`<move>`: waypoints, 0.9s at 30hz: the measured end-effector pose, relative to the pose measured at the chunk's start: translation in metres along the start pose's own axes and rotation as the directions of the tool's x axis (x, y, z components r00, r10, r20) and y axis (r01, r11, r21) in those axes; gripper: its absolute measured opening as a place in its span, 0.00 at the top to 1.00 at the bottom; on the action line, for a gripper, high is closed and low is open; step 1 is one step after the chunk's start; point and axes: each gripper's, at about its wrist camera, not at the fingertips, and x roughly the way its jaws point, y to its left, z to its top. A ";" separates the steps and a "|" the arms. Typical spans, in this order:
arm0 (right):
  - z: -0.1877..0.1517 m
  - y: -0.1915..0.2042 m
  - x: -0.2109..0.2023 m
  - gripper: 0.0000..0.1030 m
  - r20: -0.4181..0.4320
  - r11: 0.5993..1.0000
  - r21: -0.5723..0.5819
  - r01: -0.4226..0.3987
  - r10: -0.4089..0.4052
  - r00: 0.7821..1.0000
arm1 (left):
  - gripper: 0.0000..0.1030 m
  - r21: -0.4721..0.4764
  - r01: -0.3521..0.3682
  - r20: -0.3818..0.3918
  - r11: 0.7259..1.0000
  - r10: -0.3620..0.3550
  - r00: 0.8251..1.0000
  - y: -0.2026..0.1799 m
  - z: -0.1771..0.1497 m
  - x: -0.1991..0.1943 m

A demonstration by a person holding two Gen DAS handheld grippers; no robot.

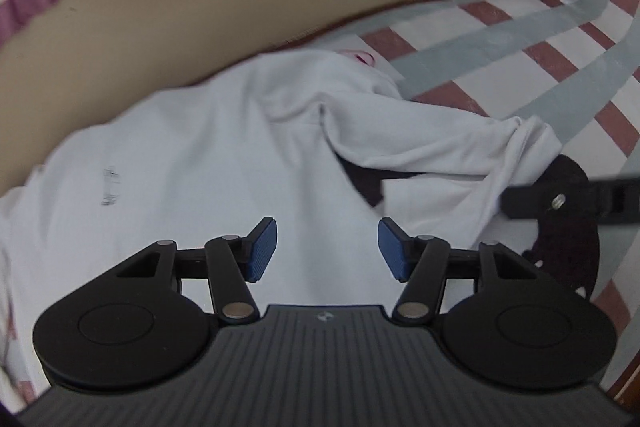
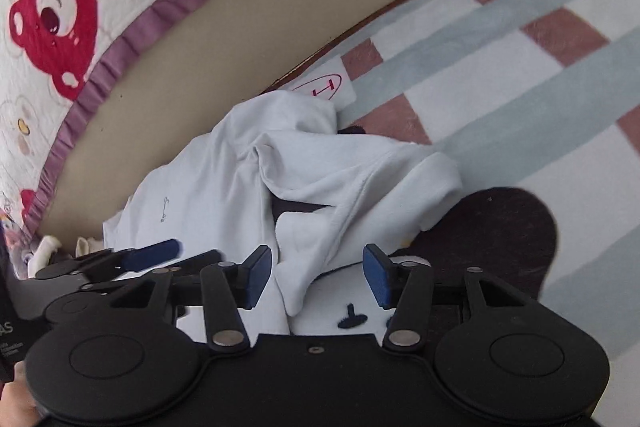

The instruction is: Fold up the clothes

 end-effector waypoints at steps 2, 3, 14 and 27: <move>-0.004 -0.006 0.005 0.45 0.006 1.000 0.022 0.019 -0.020 1.000 | 0.45 0.014 0.003 -0.006 1.000 -0.003 1.000 -0.004 0.004 0.009; -0.004 -0.009 0.005 0.45 0.012 0.999 0.039 0.011 -0.012 1.000 | 0.45 0.021 0.000 -0.010 1.000 0.000 1.000 -0.005 0.005 0.014; 0.006 -0.001 0.025 0.89 0.079 0.972 -0.135 0.190 -0.180 0.980 | 0.41 -0.014 -0.014 -0.048 1.000 0.013 0.999 0.003 0.001 0.059; 0.043 -0.017 -0.054 0.91 0.546 0.619 -0.107 0.778 -0.617 0.567 | 0.38 -0.038 -0.027 0.022 0.999 0.028 0.999 0.030 -0.028 0.023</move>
